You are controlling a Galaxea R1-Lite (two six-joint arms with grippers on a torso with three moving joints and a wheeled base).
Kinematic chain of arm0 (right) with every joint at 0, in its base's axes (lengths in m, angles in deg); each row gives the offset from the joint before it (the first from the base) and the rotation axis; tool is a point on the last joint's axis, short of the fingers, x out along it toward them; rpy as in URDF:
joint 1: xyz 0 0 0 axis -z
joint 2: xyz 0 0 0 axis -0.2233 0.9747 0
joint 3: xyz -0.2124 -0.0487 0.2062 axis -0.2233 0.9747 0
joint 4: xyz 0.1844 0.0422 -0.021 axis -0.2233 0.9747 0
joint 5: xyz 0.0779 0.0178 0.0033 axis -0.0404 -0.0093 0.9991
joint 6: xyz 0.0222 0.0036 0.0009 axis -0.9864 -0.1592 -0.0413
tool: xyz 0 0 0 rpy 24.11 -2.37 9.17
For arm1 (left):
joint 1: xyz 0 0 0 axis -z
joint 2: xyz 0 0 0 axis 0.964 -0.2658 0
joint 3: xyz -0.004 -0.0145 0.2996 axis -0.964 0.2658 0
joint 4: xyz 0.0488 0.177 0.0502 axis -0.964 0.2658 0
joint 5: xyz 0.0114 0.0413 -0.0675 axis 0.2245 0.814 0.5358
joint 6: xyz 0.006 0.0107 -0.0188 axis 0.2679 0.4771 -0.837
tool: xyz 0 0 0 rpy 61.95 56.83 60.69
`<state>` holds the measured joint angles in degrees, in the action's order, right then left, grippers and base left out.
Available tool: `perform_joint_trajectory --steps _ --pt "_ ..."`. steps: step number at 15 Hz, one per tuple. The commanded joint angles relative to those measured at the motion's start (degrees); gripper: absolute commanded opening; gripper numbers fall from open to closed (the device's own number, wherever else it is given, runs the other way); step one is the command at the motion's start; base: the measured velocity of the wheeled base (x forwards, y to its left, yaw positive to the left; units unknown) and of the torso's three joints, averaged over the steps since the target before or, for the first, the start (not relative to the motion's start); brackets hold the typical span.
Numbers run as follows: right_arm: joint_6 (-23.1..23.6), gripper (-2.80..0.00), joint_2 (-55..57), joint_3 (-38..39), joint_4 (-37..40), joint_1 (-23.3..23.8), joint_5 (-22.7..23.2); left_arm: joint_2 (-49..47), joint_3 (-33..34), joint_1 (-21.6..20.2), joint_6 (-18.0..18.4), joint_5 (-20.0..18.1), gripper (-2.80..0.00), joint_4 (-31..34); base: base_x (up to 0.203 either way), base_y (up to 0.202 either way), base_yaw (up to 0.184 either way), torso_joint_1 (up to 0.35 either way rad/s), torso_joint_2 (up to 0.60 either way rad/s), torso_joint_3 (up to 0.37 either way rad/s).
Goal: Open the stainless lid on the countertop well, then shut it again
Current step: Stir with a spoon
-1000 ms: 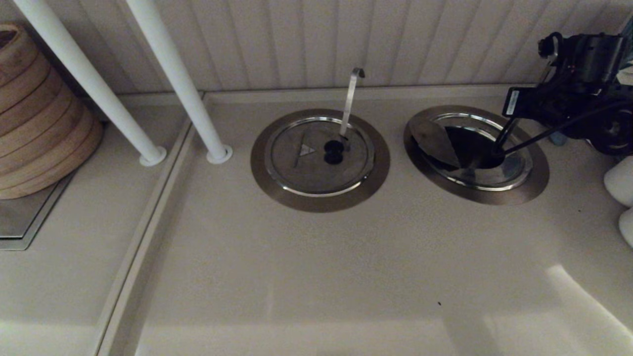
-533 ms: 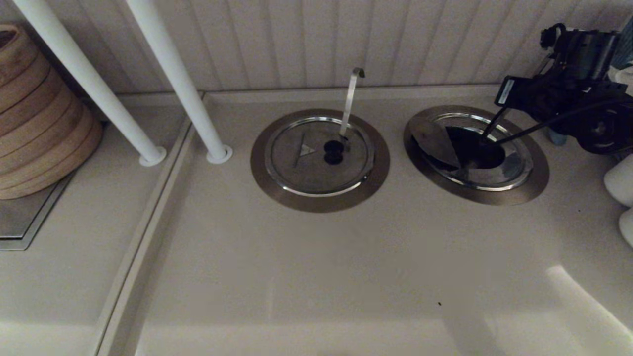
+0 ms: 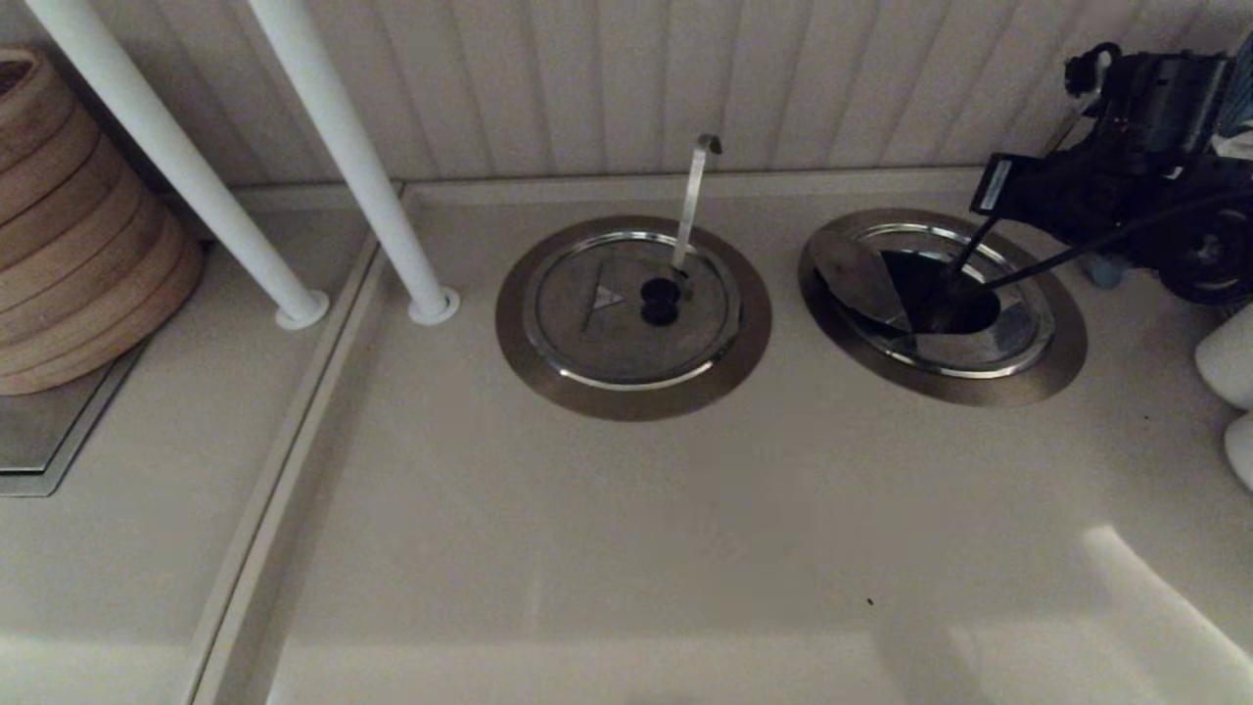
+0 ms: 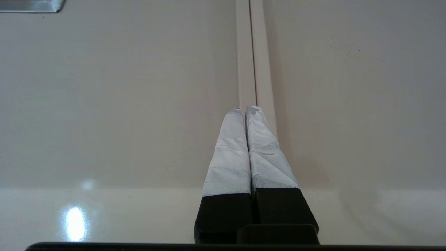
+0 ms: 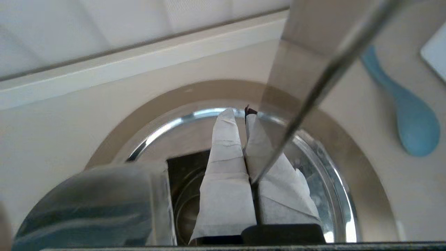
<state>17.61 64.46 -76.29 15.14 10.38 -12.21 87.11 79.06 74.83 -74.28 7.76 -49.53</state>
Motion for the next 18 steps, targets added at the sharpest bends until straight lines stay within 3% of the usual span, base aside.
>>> perform_joint_trajectory --steps 1,9,14,18 --pt "0.03 -2.8 -1.43 0.27 1.1 0.24 0.38 -0.06 0.0 0.02 -0.07 0.06 -2.8 0.09 0.0 0.0 0.0 0.0 0.0 0.0" --pt "8.85 -2.8 -2.11 3.61 4.93 3.25 0.88 -0.06 0.0 0.02 -0.06 -0.02 -2.8 0.07 0.0 0.0 0.0 0.0 0.0 0.0" --pt "8.04 -2.8 0.77 1.05 -0.15 3.57 -2.42 -0.06 0.0 0.02 -0.07 0.06 -2.8 0.02 0.0 0.0 0.0 0.0 0.0 0.0" --pt "4.18 -2.8 1.92 0.23 -0.96 2.88 -0.78 -0.06 0.0 0.02 -0.05 0.06 -2.8 0.0 0.0 0.0 0.0 0.0 0.0 0.0"
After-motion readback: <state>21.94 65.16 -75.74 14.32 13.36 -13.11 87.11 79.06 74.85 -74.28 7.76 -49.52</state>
